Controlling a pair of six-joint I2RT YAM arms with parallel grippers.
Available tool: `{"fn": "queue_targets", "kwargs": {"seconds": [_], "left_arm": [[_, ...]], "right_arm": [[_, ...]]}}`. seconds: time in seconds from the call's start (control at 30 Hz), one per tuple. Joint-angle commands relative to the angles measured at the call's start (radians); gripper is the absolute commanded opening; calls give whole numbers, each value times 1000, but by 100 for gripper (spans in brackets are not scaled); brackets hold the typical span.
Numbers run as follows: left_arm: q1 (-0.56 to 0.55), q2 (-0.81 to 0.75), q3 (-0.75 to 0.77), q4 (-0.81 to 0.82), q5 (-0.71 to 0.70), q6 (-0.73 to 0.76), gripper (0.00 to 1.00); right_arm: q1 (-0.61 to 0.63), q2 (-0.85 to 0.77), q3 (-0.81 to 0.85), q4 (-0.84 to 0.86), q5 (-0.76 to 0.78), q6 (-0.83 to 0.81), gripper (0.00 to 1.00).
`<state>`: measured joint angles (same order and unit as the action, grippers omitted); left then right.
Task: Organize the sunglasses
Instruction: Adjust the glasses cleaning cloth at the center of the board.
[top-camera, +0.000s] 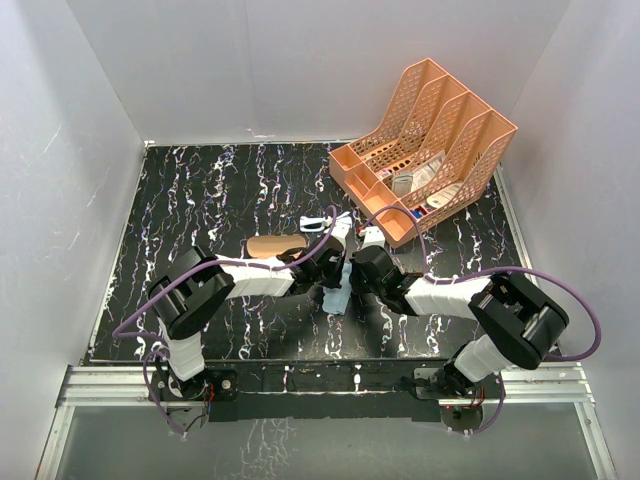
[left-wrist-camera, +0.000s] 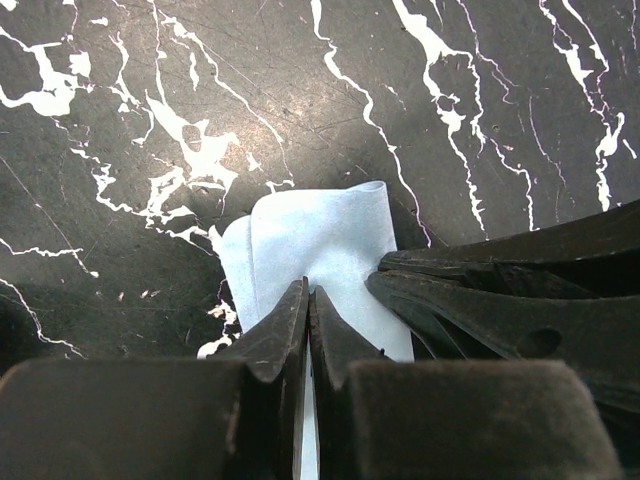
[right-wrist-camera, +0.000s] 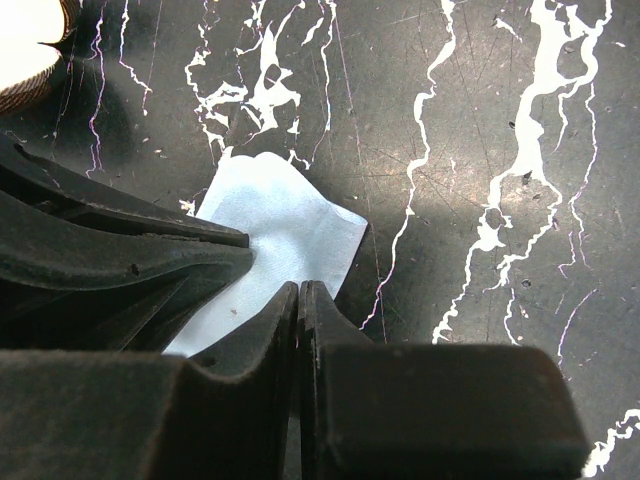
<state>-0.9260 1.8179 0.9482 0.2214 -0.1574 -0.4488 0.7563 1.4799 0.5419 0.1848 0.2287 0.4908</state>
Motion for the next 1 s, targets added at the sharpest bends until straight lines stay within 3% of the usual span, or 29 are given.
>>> {"fn": "queue_targets", "kwargs": {"seconds": [0.0, 0.37, 0.77, 0.97], "left_arm": [[1, -45, 24, -109, -21, 13, 0], [-1, -177, 35, -172, -90, 41, 0], [-1, -134, 17, -135, -79, 39, 0], [-2, -129, 8, -124, -75, 37, 0]], "right_arm": [[-6, -4, 0, 34, -3, -9, 4], [-6, -6, -3, 43, -10, -12, 4], [-5, -88, 19, 9, -7, -25, 8], [-25, -113, 36, -12, 29, -44, 4]]}}
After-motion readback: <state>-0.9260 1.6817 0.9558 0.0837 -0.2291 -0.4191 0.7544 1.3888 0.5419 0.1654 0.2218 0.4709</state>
